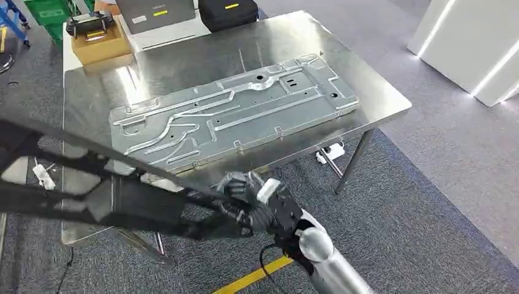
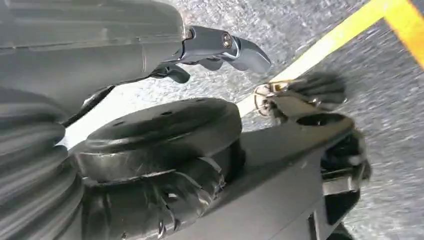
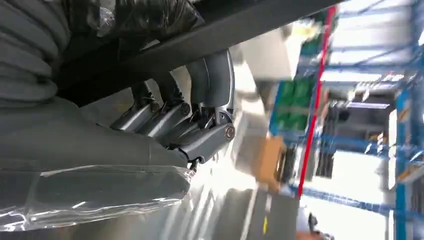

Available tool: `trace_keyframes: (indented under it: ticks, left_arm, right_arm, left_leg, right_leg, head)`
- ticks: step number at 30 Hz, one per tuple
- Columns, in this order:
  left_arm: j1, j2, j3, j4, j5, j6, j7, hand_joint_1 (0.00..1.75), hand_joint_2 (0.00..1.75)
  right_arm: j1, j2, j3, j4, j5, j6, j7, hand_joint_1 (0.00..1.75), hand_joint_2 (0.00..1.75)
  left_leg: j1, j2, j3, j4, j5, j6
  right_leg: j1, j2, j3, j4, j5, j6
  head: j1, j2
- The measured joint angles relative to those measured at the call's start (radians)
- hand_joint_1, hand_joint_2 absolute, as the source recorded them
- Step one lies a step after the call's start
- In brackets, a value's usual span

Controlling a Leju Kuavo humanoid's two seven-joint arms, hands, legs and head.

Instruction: Take the parts from the cabinet and place them on the table.

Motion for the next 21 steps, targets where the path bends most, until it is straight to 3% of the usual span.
trace_keyframes:
  ticks: [2,3,4,5,7,8,9,10,13,14,16,18,20,21]
  left_arm:
    - [0.002,0.000,-0.001,0.000,-0.010,-0.004,0.002,0.00,1.75]
    - [0.000,0.000,-0.002,0.000,-0.016,-0.008,0.004,0.00,1.75]
    - [0.001,0.000,-0.003,0.000,-0.020,-0.011,0.006,0.00,1.75]
    - [0.001,0.000,-0.003,0.000,-0.022,-0.014,0.006,0.00,1.75]
    - [-0.001,0.000,-0.004,0.000,-0.033,-0.018,0.009,0.00,1.75]
    - [-0.001,0.000,-0.004,0.000,-0.037,-0.018,0.012,0.00,1.75]
    - [-0.002,0.000,-0.005,0.000,-0.043,-0.020,0.017,0.00,1.75]
    - [-0.004,0.000,-0.006,0.000,-0.048,-0.021,0.021,0.00,1.75]
    - [-0.010,-0.001,-0.013,0.000,-0.060,-0.028,0.031,0.00,1.75]
    - [-0.010,0.000,-0.015,0.000,-0.063,-0.031,0.034,0.00,1.75]
    - [-0.014,0.000,-0.021,0.000,-0.072,-0.033,0.041,0.00,1.75]
    - [-0.016,0.000,-0.025,0.000,-0.075,-0.035,0.043,0.00,1.75]
    - [-0.018,0.000,-0.028,0.000,-0.083,-0.036,0.045,0.00,1.75]
    - [-0.019,0.000,-0.029,0.000,-0.084,-0.036,0.047,0.00,1.75]
  right_arm:
    - [-0.074,0.011,-0.013,0.056,0.005,-0.028,0.023,1.55,1.75]
    - [-0.114,0.018,-0.018,0.084,0.008,-0.041,0.034,1.55,1.75]
    - [-0.151,0.021,-0.023,0.109,0.010,-0.050,0.041,1.55,1.75]
    - [-0.186,0.027,-0.029,0.130,0.012,-0.058,0.048,1.55,1.75]
    - [-0.242,0.034,-0.044,0.188,0.024,-0.079,0.060,1.55,1.75]
    - [-0.266,0.037,-0.049,0.209,0.029,-0.087,0.067,1.55,1.75]
    - [-0.291,0.042,-0.058,0.247,0.038,-0.101,0.078,1.55,1.75]
    - [-0.311,0.046,-0.065,0.272,0.042,-0.110,0.085,1.55,1.75]
    - [-0.387,0.069,-0.090,0.347,0.059,-0.140,0.101,1.55,1.75]
    - [-0.415,0.075,-0.096,0.373,0.063,-0.147,0.102,1.55,1.75]
    - [-0.452,0.092,-0.109,0.419,0.091,-0.174,0.104,1.55,1.75]
    - [-0.485,0.102,-0.110,0.469,0.133,-0.209,0.109,1.55,1.75]
    - [-0.513,0.118,-0.110,0.506,0.188,-0.262,0.112,1.55,1.75]
    - [-0.525,0.123,-0.110,0.522,0.215,-0.292,0.115,1.55,1.75]
  left_leg:
    - [-0.002,-0.005,-0.004,-0.002,0.004,0.007]
    - [0.005,-0.006,0.002,-0.015,0.011,0.017]
    - [0.007,-0.006,0.007,-0.021,0.016,0.021]
    - [0.007,-0.005,0.007,-0.022,0.017,0.026]
    - [0.005,-0.005,0.007,-0.022,0.016,0.029]
    - [0.005,-0.007,0.006,-0.020,0.015,0.031]
    - [0.005,-0.009,0.006,-0.019,0.014,0.031]
    - [0.005,-0.012,0.008,-0.016,0.013,0.031]
    - [0.005,-0.018,0.010,-0.004,0.000,0.023]
    - [-0.002,-0.017,0.003,0.001,-0.004,0.017]
    - [0.000,-0.018,-0.002,-0.001,0.000,0.009]
    - [0.000,-0.018,0.001,-0.005,-0.001,-0.002]
    - [0.003,-0.012,-0.016,0.039,-0.034,-0.011]
    - [0.004,-0.011,-0.050,0.108,-0.067,-0.016]
  right_leg:
    - [-0.002,-0.004,0.001,-0.005,0.004,0.008]
    - [0.003,-0.005,0.001,-0.004,0.002,0.014]
    - [-0.001,0.000,-0.005,0.015,-0.010,0.018]
    - [-0.001,0.004,-0.031,0.065,-0.042,0.020]
    - [-0.005,0.007,-0.110,0.225,-0.110,0.024]
    - [-0.006,0.008,-0.144,0.286,-0.125,0.026]
    - [-0.007,0.008,-0.161,0.308,-0.118,0.026]
    - [-0.008,0.008,-0.155,0.285,-0.091,0.026]
    - [-0.009,0.010,-0.051,0.044,0.045,0.018]
    - [-0.003,0.014,-0.037,0.022,0.027,0.017]
    - [-0.004,0.014,-0.039,0.008,0.027,0.012]
    - [-0.004,0.016,-0.036,0.002,0.029,0.000]
    - [-0.010,0.012,-0.025,-0.008,0.031,-0.012]
    - [-0.010,0.011,-0.025,-0.008,0.029,-0.015]
  head:
    - [0.000,0.000]
    - [0.000,0.000]
    - [0.000,0.000]
    - [0.001,0.000]
    - [0.001,0.000]
    - [0.001,0.000]
    - [0.001,0.000]
    - [0.001,0.000]
    - [0.001,0.000]
    - [0.001,0.000]
    - [0.001,0.000]
    - [0.001,0.000]
    - [0.000,0.000]
    - [0.000,0.000]
